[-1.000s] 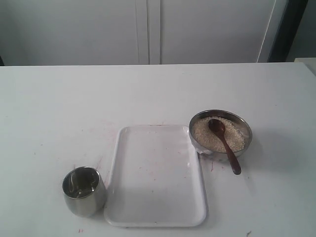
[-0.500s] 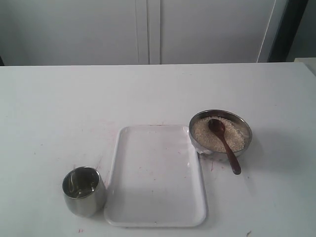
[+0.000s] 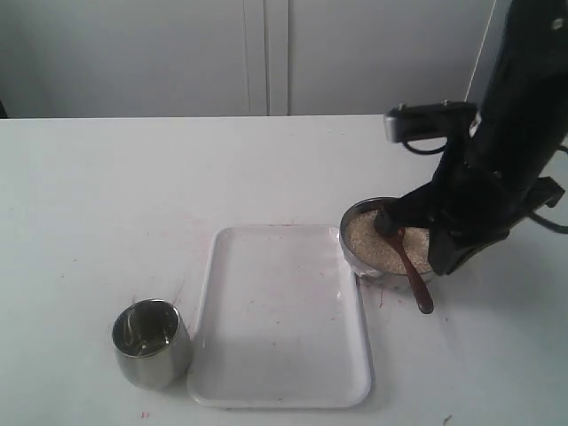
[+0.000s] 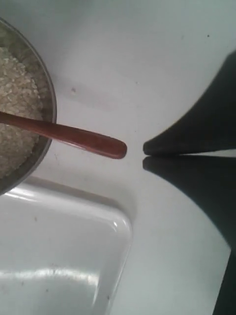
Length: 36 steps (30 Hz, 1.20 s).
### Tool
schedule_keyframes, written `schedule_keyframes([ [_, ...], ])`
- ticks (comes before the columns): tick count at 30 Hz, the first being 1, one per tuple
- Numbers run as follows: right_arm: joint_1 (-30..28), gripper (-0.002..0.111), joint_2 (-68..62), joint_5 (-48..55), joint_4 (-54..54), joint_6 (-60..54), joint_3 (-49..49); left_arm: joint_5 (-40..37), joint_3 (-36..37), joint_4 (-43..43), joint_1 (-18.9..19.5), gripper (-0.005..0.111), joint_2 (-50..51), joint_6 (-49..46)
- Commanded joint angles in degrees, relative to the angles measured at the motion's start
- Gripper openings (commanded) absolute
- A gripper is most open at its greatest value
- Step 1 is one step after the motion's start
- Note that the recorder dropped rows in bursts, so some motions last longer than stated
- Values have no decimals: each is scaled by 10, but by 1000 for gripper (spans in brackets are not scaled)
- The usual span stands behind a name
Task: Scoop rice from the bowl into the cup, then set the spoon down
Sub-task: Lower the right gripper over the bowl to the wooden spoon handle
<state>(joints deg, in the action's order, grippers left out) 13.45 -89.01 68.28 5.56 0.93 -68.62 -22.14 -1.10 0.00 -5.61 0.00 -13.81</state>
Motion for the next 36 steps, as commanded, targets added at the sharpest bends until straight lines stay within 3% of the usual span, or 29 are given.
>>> schedule_keyframes([
  [1, 19, 0, -37, 0, -56, 8, -7, -27, 5, -3, -3, 14, 0, 3],
  [5, 21, 6, -42, -21, -56, 2, -7, -27, 5, -3, -3, 14, 0, 3],
  [10, 21, 32, -42, -23, -52, -9, -7, -27, 5, -3, -3, 14, 0, 3],
  [14, 21, 46, -46, -24, -39, -5, -7, -27, 5, -3, -3, 14, 0, 3],
  [36, 21, 46, -110, -56, -47, 66, -5, -27, 5, -3, -3, 14, 0, 3],
])
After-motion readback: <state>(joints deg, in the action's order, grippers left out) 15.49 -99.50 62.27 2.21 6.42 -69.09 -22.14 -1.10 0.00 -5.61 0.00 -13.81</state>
